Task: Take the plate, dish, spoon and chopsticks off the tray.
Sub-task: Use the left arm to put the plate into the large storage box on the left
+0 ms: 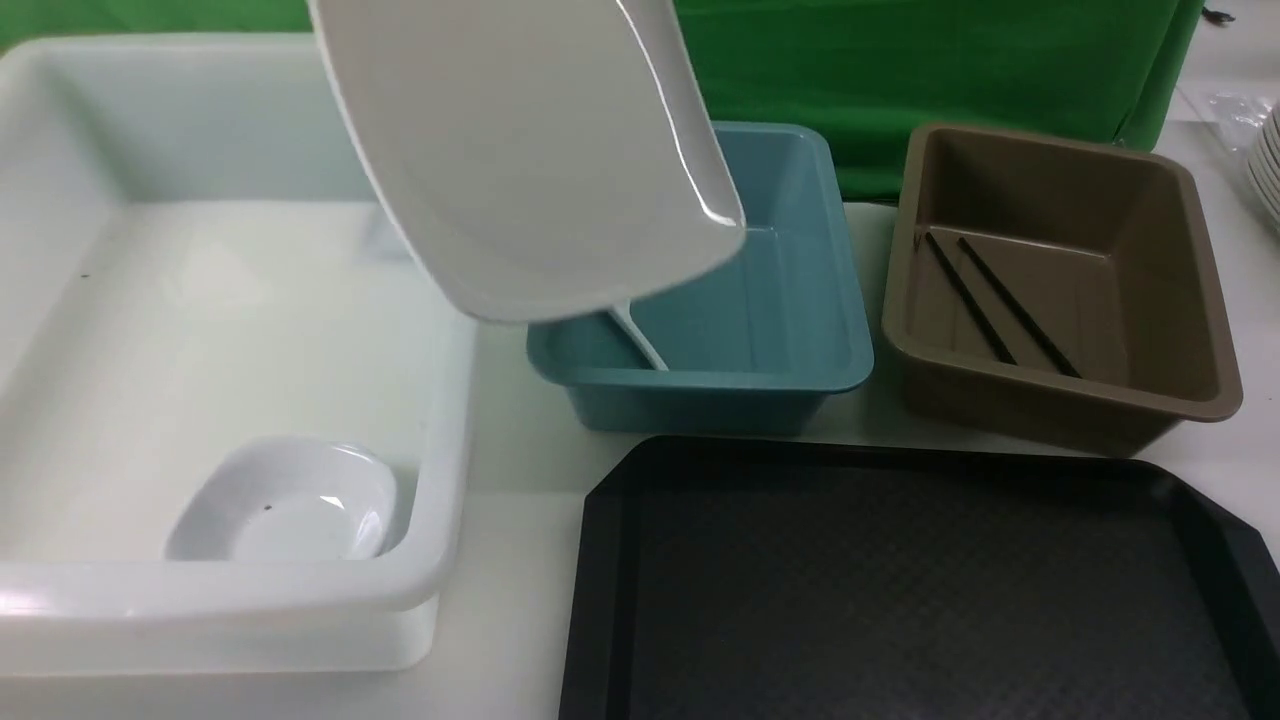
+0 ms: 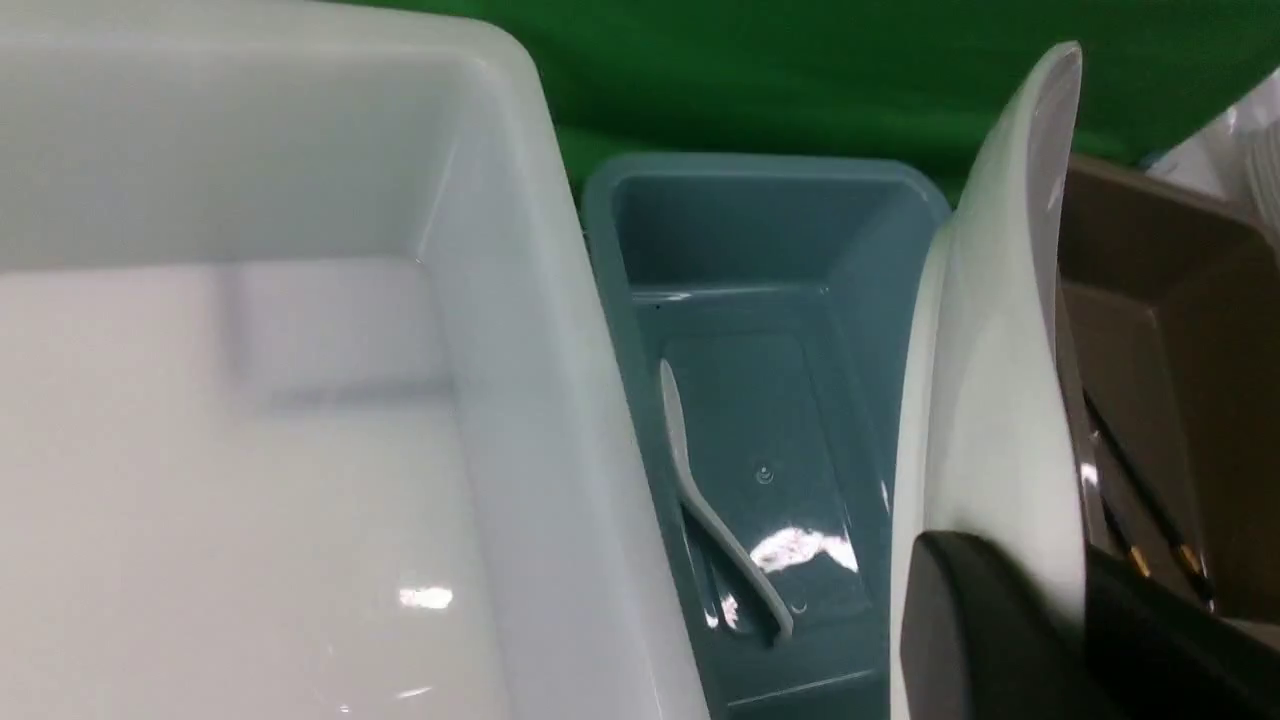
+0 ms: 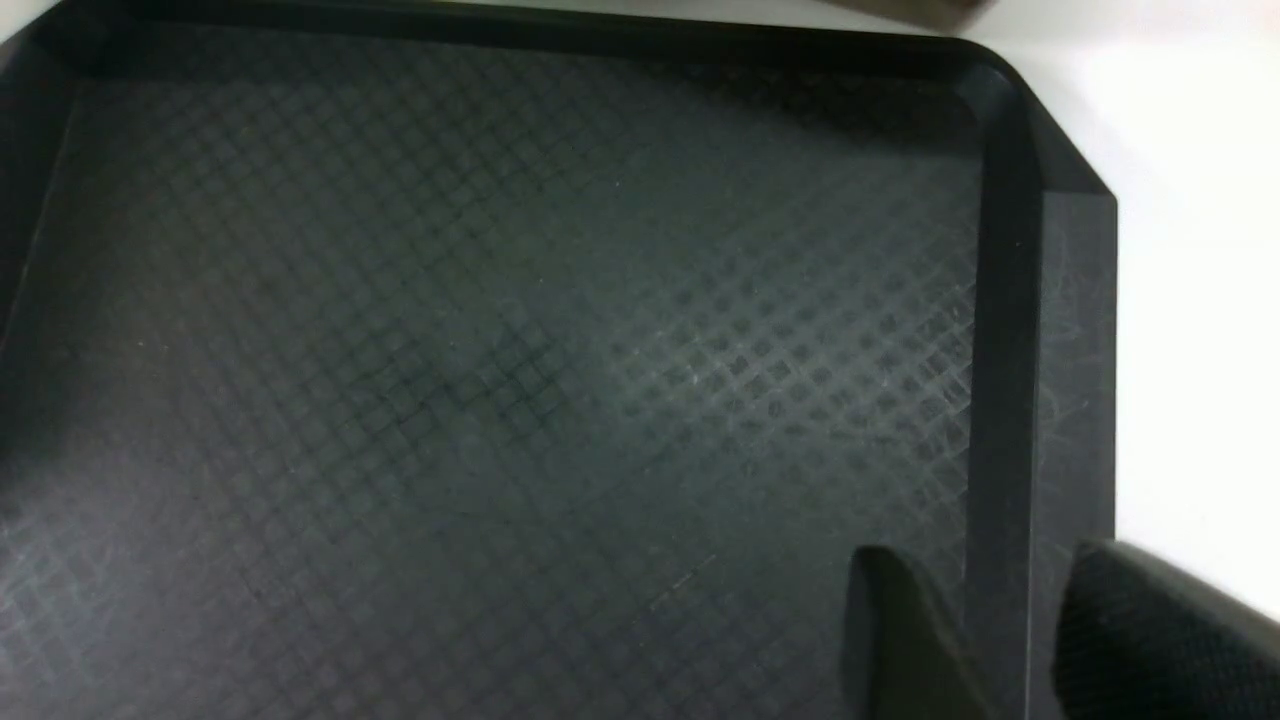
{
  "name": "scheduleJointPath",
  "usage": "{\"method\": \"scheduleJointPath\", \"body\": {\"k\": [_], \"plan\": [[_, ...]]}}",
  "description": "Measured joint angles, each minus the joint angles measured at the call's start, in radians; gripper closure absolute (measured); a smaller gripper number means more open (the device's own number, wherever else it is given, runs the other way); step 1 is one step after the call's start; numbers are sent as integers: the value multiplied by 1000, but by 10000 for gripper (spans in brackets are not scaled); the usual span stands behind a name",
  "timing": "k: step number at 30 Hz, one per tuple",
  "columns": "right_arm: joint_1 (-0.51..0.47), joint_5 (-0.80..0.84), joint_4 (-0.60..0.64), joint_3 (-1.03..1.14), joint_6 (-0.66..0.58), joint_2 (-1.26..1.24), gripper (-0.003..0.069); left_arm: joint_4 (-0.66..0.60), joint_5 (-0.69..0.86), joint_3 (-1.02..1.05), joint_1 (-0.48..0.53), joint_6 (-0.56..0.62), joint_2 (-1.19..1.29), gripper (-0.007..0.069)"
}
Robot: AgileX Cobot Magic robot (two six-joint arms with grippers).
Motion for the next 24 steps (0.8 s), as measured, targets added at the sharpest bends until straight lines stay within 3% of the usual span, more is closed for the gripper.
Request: {"method": "scheduleJointPath", "body": {"k": [14, 24], "plan": [[0, -3, 0, 0, 0, 0, 389, -130, -13, 0, 416, 52, -1, 597], [0, -4, 0, 0, 0, 0, 389, -139, -69, 62, 496, 56, 27, 597]]}}
